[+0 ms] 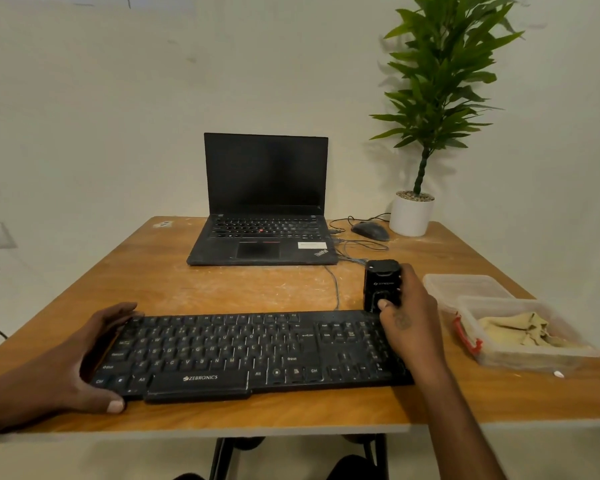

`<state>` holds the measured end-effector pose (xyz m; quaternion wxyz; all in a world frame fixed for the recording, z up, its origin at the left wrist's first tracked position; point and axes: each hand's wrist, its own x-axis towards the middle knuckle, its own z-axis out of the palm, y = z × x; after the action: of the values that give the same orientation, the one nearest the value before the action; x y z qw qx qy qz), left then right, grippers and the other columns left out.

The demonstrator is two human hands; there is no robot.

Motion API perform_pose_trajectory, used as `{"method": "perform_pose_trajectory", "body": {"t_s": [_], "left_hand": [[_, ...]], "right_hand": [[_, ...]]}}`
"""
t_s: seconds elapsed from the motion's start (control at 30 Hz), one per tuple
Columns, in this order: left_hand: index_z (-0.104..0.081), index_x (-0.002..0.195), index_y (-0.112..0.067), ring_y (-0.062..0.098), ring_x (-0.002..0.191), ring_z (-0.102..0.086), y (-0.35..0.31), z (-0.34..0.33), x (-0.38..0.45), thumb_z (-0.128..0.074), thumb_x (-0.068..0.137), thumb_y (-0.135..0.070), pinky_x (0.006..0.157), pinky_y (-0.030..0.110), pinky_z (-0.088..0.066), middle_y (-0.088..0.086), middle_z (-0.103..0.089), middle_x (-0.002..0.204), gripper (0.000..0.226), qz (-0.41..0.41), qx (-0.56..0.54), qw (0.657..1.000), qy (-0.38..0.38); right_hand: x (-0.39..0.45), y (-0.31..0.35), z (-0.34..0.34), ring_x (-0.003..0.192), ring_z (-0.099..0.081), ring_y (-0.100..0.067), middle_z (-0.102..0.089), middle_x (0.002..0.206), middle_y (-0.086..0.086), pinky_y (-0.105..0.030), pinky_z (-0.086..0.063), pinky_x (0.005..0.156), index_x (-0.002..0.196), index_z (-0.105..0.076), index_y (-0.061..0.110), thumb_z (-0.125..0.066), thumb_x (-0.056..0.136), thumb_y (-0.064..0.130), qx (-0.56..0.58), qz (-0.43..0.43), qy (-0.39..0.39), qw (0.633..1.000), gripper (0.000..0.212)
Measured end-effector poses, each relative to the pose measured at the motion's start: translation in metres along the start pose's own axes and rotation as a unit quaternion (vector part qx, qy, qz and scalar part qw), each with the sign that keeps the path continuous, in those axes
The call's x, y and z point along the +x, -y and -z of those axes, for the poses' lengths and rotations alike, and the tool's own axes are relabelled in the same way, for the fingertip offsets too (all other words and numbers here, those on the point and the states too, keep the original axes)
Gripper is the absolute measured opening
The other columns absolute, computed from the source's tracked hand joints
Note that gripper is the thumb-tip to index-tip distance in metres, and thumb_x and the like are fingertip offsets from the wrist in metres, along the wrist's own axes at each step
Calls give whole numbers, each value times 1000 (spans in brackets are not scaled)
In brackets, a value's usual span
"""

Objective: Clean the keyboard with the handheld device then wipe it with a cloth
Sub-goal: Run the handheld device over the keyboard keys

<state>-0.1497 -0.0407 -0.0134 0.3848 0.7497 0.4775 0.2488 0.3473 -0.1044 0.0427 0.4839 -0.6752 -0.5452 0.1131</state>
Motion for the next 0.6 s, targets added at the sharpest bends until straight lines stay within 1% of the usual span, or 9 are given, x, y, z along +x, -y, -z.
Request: {"method": "perform_pose_trajectory", "body": {"t_s": [0.07, 0.17, 0.23, 0.3, 0.33, 0.37, 0.47, 0.6], "left_hand": [[-28, 147, -62, 28, 129, -56, -3, 0, 0, -108, 39, -27, 100, 54, -49, -8, -50, 150, 139, -4, 2, 1000, 1], [-29, 146, -62, 24, 128, -57, -8, -2, -2, -107, 39, -32, 99, 50, -51, -10, -51, 148, 136, -4, 4, 1000, 1], [-30, 145, -63, 20, 127, -58, -12, -3, -4, -107, 38, -37, 98, 47, -52, -14, -52, 146, 135, -1, 7, 1000, -2], [-29, 144, -64, 17, 127, -58, -16, -4, -5, -107, 37, -40, 98, 45, -53, -16, -51, 146, 134, 0, 8, 1000, -1], [-29, 144, -64, 17, 127, -57, -18, -4, -6, -106, 37, -42, 98, 44, -53, -16, -50, 146, 134, 0, 10, 1000, -1], [-29, 144, -64, 17, 128, -57, -19, -4, -6, -106, 37, -43, 99, 44, -53, -16, -50, 147, 134, -2, 12, 1000, -1], [-27, 145, -65, 15, 129, -56, -20, -4, -8, -106, 38, -43, 102, 43, -52, -15, -48, 149, 134, -3, 18, 1000, 1], [-22, 145, -66, 7, 129, -55, -27, -5, -11, -104, 44, -45, 102, 38, -52, -23, -45, 148, 133, 6, 26, 1000, 17]], "right_hand": [[1, -2, 0, 98, -60, -5, -62, 103, 19, -15, -40, 69, 124, -51, 30, -62, 90, -2, 28, -3, 16, 999, 48], [5, -6, 11, 99, -56, -10, -60, 106, 12, -24, -39, 68, 131, -50, 27, -64, 92, 4, 15, -32, -20, 999, 48], [6, -8, 14, 95, -56, -10, -61, 108, 7, -28, -40, 73, 133, -49, 25, -65, 91, 5, 5, -43, -42, 998, 49], [4, -3, 9, 84, -53, 1, -60, 103, 11, -23, -38, 66, 131, -50, 24, -64, 91, 4, 6, -25, -29, 999, 47], [3, 0, 5, 82, -51, 6, -59, 99, 13, -19, -36, 63, 130, -50, 23, -64, 91, 2, 7, -16, -17, 1000, 46], [2, 2, -1, 83, -53, 5, -59, 97, 15, -16, -36, 62, 128, -51, 23, -64, 91, 1, 9, -9, -6, 1000, 45], [0, 10, -18, 93, -63, -10, -65, 100, 11, -16, -40, 63, 124, -51, 24, -64, 88, -1, 23, 3, 18, 1000, 45], [-5, 28, -41, 100, -62, -13, -66, 108, 7, -13, -39, 65, 129, -51, 24, -66, 88, 0, 26, 19, 52, 998, 49]]}}
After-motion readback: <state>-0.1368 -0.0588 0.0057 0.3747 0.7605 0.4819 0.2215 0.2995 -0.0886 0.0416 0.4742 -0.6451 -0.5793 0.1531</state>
